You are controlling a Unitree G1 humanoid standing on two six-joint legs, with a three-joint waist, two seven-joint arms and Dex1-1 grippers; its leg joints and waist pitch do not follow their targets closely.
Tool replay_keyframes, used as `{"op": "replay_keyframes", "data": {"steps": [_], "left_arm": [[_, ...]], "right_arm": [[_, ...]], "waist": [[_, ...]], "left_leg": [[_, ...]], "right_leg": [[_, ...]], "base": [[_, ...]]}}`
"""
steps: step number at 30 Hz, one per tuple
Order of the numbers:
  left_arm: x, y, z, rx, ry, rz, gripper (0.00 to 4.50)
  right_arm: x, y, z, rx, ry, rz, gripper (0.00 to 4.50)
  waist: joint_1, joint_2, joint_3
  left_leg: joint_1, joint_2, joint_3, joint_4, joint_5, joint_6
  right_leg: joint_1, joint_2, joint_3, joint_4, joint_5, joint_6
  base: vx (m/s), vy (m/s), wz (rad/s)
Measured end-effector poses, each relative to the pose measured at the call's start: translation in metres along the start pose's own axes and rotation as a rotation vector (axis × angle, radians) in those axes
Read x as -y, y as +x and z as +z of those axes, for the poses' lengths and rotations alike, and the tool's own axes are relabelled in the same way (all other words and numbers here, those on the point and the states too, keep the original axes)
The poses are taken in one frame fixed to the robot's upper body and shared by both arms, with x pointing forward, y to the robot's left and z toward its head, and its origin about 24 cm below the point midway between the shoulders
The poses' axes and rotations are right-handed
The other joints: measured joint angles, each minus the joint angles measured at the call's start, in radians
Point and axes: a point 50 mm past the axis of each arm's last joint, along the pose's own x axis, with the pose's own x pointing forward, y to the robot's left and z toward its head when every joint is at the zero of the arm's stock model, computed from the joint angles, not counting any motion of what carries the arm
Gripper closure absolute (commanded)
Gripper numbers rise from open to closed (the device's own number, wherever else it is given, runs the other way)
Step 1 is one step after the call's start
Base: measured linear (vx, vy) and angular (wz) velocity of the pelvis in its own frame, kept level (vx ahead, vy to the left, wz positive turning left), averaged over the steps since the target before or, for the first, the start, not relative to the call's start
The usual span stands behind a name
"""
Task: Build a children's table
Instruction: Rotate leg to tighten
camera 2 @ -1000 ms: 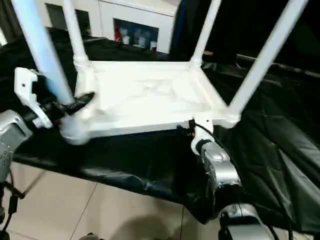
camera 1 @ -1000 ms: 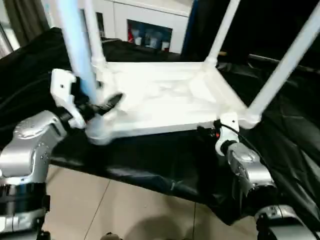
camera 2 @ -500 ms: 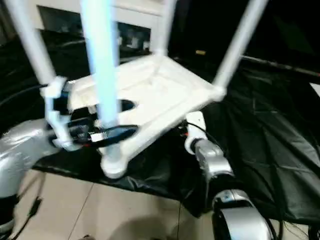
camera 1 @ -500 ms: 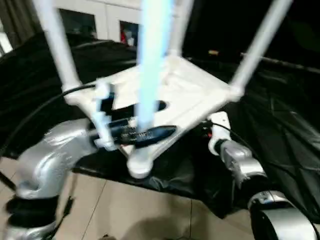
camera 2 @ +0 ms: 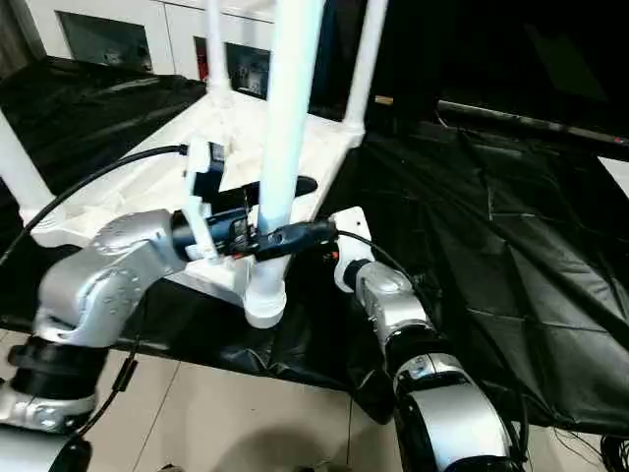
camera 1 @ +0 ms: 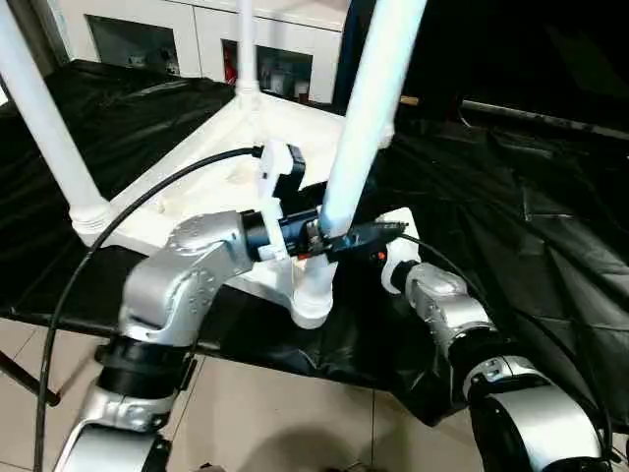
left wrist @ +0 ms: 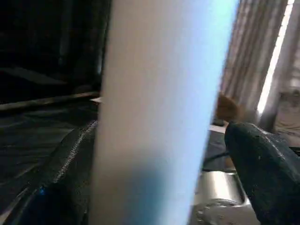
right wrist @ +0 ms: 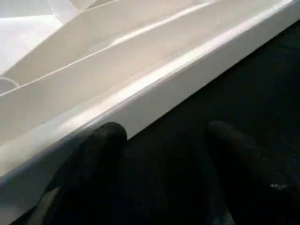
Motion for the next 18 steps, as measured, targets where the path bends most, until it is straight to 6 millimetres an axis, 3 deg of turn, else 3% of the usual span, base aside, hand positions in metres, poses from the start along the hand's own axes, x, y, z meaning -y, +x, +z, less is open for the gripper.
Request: {"op": "replay_keyframes", "data": {"steps": [6, 18], "left_arm": [[-0.006, 0.003, -0.003, -0.004, 0.029, 0.038, 0.03], [-0.016, 0.03, -0.007, 0.024, 0.046, 0.075, 0.03]], "right_arm": [[-0.002, -0.001, -0.004, -0.008, 0.005, 0.036, 1.31], [-0.004, 0.002, -0.005, -0.022, -0.01, 0.049, 1.31]], "waist": [[-0.001, 0.0, 0.0], [-0.004, -0.002, -0.001]], "left_leg": [[0.002, 0.0, 0.0, 0.0, 0.0, 0.0], [0.006, 0.002, -0.001, 0.0, 0.0, 0.0]], "right_leg": [[0.001, 0.0, 0.0, 0.0, 0.001, -0.001], [0.001, 0.0, -0.004, 0.0, 0.001, -0.001]], "base": [[0.0, 0.0, 0.0], [0.0, 0.0, 0.0]]}}
